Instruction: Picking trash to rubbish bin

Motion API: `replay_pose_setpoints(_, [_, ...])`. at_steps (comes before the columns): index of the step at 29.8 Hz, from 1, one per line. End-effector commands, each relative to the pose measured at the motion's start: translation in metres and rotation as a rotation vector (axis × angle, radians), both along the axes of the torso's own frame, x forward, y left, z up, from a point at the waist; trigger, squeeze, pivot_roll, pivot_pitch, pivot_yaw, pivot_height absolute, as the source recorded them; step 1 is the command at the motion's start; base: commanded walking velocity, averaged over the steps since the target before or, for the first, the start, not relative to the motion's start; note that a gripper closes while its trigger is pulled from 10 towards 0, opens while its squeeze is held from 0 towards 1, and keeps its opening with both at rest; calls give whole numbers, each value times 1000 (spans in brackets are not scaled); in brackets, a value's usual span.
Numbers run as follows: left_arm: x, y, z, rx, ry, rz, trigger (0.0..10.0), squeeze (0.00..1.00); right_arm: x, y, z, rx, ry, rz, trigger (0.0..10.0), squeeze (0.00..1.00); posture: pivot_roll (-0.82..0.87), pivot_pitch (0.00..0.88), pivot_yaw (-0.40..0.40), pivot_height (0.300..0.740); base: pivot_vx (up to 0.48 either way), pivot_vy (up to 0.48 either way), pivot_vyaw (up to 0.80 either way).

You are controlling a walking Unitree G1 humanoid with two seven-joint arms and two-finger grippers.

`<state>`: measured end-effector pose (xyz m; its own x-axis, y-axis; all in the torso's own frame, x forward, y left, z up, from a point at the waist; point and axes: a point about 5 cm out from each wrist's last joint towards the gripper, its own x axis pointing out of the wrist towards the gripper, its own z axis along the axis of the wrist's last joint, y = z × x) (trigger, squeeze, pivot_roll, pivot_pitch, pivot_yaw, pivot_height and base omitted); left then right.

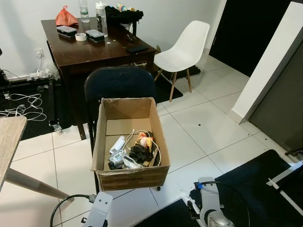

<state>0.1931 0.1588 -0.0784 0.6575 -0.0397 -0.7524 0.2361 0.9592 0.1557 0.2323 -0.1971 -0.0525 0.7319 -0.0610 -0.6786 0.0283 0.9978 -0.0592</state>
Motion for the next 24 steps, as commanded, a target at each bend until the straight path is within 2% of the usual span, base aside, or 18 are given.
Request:
replay_pose_setpoints(1, [1,-1,1,-23,-15,10,10000,0,-2,-2,-1,3,5,-29,10000,0,67,40,-30,740,0,0,0])
replay_pose_setpoints(3, [15,2,11,-56,-96,9,10000,0,11,-9,11,42,-91,-116,10000,0,69,40,-17,740,0,0,0])
replay_pose_setpoints(5, [15,2,11,-56,-96,9,10000,0,11,-9,11,42,-91,-116,10000,0,69,40,-17,740,0,0,0])
replay_pose_setpoints(8, [45,5,41,-173,-292,3,10000,0,38,-10,37,105,-270,-117,10000,0,61,46,-3,740,0,0,0])
replay_pose_setpoints(14, [55,0,59,-229,-406,-26,10000,0,48,-5,51,134,-365,-86,10000,0,65,51,-8,740,0,0,0])
replay_pose_setpoints(18, [57,-4,76,-234,-515,5,10000,0,49,-1,62,103,-446,-39,10000,0,57,64,-2,740,0,0,0])
replay_pose_setpoints(21, [61,-7,82,-236,-543,22,10000,0,51,-7,67,104,-475,-76,10000,0,58,70,-7,740,0,0,0])
replay_pose_setpoints(24, [70,-17,85,-221,-546,-29,10000,0,52,-12,66,108,-463,-91,10000,0,67,79,0,740,0,0,0])
